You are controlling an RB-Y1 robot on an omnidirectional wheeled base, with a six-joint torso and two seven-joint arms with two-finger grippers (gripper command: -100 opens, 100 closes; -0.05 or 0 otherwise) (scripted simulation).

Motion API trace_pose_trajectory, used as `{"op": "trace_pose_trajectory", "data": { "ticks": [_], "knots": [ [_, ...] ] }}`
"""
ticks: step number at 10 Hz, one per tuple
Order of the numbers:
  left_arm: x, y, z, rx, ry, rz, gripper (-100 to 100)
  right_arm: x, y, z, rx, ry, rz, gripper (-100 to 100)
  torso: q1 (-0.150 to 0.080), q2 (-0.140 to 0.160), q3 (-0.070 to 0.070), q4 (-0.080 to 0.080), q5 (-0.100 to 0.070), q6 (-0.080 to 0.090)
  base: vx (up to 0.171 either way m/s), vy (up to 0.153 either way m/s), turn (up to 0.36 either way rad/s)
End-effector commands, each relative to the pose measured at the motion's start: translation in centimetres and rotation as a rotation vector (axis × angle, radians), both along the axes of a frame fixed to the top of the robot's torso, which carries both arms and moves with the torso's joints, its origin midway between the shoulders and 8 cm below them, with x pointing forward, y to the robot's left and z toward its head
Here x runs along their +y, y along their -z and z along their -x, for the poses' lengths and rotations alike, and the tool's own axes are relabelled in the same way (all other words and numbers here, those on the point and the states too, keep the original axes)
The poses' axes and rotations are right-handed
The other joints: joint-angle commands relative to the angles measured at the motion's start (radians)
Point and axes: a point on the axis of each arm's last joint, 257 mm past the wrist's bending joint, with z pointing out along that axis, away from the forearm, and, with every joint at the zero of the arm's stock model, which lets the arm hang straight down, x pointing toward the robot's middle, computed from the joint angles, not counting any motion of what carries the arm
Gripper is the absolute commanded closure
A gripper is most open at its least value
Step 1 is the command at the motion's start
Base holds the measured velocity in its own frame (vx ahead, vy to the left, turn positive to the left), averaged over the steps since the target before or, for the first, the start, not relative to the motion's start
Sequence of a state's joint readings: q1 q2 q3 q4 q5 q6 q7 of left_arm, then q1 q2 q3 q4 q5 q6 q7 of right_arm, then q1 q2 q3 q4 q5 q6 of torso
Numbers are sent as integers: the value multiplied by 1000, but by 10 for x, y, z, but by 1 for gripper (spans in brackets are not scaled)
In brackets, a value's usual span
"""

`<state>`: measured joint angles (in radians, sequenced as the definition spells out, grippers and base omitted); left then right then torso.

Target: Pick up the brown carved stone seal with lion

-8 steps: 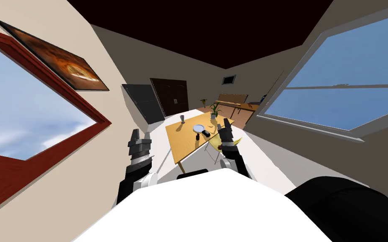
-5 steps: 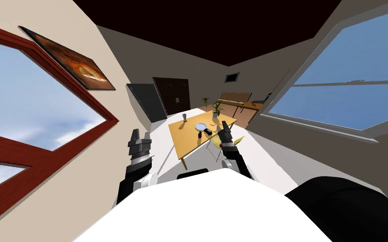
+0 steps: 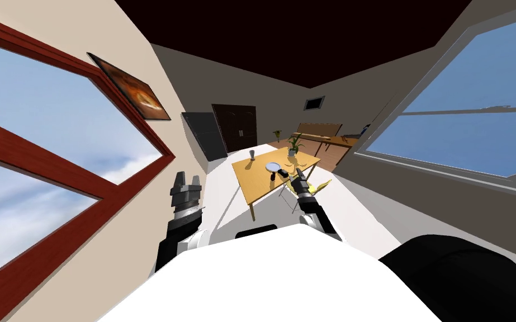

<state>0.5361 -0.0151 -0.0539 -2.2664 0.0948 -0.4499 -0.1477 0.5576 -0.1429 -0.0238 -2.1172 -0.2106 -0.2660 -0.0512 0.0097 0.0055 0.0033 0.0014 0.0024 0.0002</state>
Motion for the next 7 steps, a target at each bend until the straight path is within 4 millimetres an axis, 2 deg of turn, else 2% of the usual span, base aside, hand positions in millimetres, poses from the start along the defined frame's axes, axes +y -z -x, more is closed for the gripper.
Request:
{"op": "trace_pose_trajectory", "data": {
  "ticks": [1,2,3,4,5,6,7],
  "knots": [
    [0,0,0,0,0,0,0,-10,27,-2,70,3,-72,-100,0,0,0,0,0,0,-53,132,69],
    [0,0,0,0,0,0,0,-22,52,-2,126,12,-132,-100,-1,-1,-1,0,0,0,-52,157,138],
    [0,0,0,0,0,0,0,-22,53,-2,129,11,-138,-100,0,-1,-1,0,0,0,-31,121,31],
    [0,0,0,0,0,0,0,-36,80,0,188,24,-211,-100,-2,-2,-1,0,0,0,-28,123,75],
    [0,0,0,0,0,0,0,-36,80,0,189,24,-211,-100,-2,-3,-2,-1,-1,0,-4,111,45],
    [0,0,0,0,0,0,0,-49,104,3,240,39,-283,-100,-3,-4,-2,-1,-1,0,7,131,122],
    [0,0,0,0,0,0,0,-50,109,4,248,42,-288,-100,-2,-5,-3,-1,-1,0,-9,110,30]
  ]
}}
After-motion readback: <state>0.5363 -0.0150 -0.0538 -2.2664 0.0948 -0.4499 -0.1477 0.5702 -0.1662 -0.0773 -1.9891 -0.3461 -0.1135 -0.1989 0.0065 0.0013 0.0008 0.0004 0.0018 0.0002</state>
